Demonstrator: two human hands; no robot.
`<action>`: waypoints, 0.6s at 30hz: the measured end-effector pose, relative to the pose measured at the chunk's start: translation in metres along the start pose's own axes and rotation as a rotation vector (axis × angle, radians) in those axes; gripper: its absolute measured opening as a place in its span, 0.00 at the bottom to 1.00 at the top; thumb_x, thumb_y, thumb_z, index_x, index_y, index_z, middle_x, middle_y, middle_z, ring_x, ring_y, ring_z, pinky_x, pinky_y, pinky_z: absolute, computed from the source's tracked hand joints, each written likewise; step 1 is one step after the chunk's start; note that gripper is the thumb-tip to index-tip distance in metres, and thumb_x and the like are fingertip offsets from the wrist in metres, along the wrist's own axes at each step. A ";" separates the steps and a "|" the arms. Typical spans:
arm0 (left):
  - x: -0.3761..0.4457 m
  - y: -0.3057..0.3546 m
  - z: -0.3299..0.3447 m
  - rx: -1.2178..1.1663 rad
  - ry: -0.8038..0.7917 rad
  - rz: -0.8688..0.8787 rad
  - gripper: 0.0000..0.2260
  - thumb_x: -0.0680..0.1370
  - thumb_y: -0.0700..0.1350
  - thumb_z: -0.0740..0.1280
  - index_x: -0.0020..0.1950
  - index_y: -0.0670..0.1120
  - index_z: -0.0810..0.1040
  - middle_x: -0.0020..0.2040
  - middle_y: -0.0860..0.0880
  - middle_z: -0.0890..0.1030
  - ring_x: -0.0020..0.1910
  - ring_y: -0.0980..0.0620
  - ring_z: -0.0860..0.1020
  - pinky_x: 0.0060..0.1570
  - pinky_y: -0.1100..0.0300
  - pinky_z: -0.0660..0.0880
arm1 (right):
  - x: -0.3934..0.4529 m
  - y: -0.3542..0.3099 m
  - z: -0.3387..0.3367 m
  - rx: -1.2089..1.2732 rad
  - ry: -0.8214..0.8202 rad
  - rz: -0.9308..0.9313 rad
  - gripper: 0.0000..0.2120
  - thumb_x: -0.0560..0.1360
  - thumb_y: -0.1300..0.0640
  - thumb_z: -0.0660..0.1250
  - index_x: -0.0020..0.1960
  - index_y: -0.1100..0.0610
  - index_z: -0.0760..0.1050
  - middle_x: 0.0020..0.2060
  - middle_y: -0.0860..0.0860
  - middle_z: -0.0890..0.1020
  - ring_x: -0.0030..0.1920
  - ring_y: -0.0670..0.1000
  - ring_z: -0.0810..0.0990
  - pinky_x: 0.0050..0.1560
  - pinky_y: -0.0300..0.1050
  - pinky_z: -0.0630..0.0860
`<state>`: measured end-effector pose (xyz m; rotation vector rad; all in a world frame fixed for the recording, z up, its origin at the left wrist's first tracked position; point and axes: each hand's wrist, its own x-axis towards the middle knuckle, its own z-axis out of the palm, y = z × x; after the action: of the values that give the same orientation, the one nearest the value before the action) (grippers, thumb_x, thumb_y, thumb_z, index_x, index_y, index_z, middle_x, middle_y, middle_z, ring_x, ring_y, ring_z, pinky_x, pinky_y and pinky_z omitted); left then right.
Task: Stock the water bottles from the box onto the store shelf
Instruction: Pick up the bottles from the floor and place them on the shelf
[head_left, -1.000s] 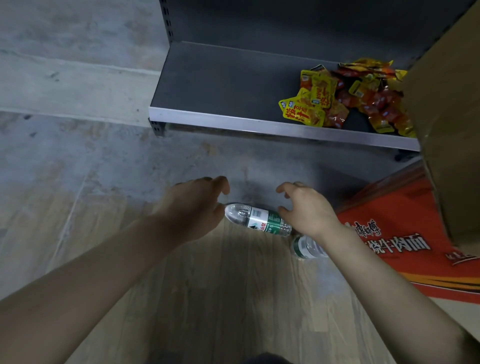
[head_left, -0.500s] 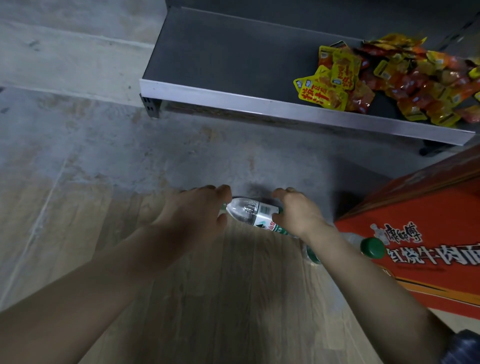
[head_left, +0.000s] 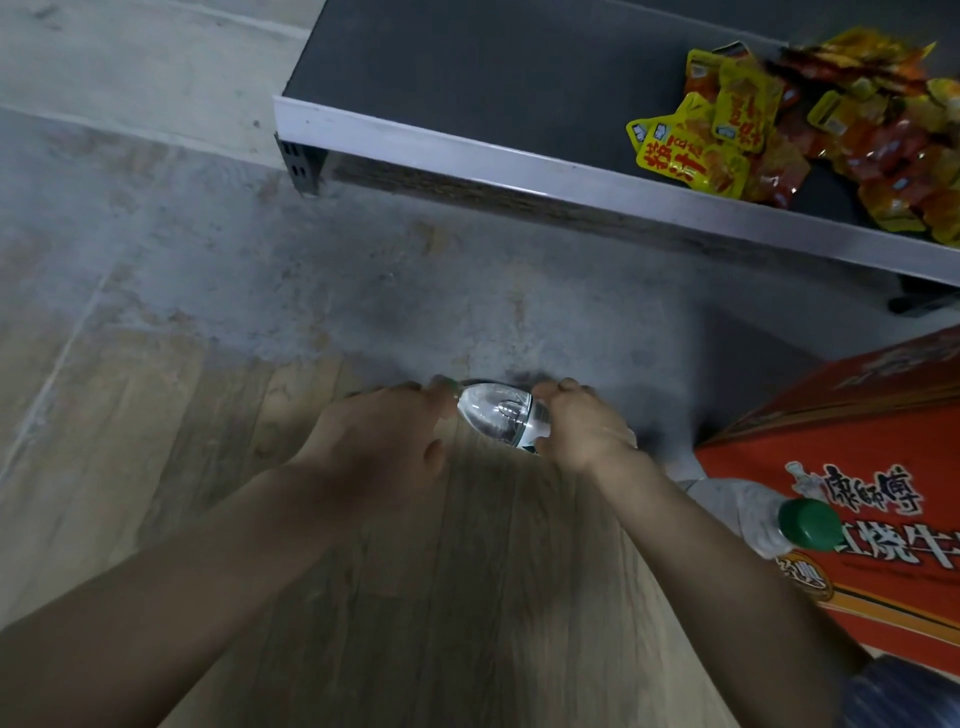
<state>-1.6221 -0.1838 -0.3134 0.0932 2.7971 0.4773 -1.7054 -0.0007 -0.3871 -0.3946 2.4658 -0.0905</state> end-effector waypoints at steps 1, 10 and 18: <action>0.000 -0.001 0.000 -0.009 0.012 -0.006 0.09 0.78 0.48 0.58 0.57 0.51 0.65 0.51 0.50 0.76 0.53 0.46 0.76 0.43 0.59 0.63 | 0.003 -0.001 0.001 -0.009 -0.004 -0.005 0.29 0.72 0.55 0.67 0.70 0.54 0.62 0.67 0.55 0.67 0.68 0.57 0.65 0.64 0.49 0.67; 0.004 -0.001 0.002 -0.011 0.005 -0.015 0.10 0.78 0.48 0.58 0.59 0.49 0.66 0.54 0.50 0.77 0.55 0.47 0.76 0.48 0.58 0.68 | 0.016 -0.003 0.009 -0.057 -0.040 -0.017 0.35 0.69 0.52 0.70 0.71 0.53 0.58 0.70 0.53 0.65 0.68 0.57 0.65 0.64 0.49 0.66; 0.003 0.003 0.001 0.023 0.002 -0.006 0.14 0.78 0.48 0.57 0.63 0.47 0.65 0.54 0.50 0.77 0.54 0.47 0.77 0.44 0.60 0.64 | 0.015 -0.006 0.012 -0.057 -0.036 0.002 0.34 0.67 0.54 0.72 0.69 0.55 0.59 0.68 0.55 0.67 0.66 0.58 0.66 0.62 0.52 0.68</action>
<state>-1.6242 -0.1802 -0.3138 0.0898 2.8044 0.4443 -1.7075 -0.0107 -0.4045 -0.4153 2.4371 -0.0120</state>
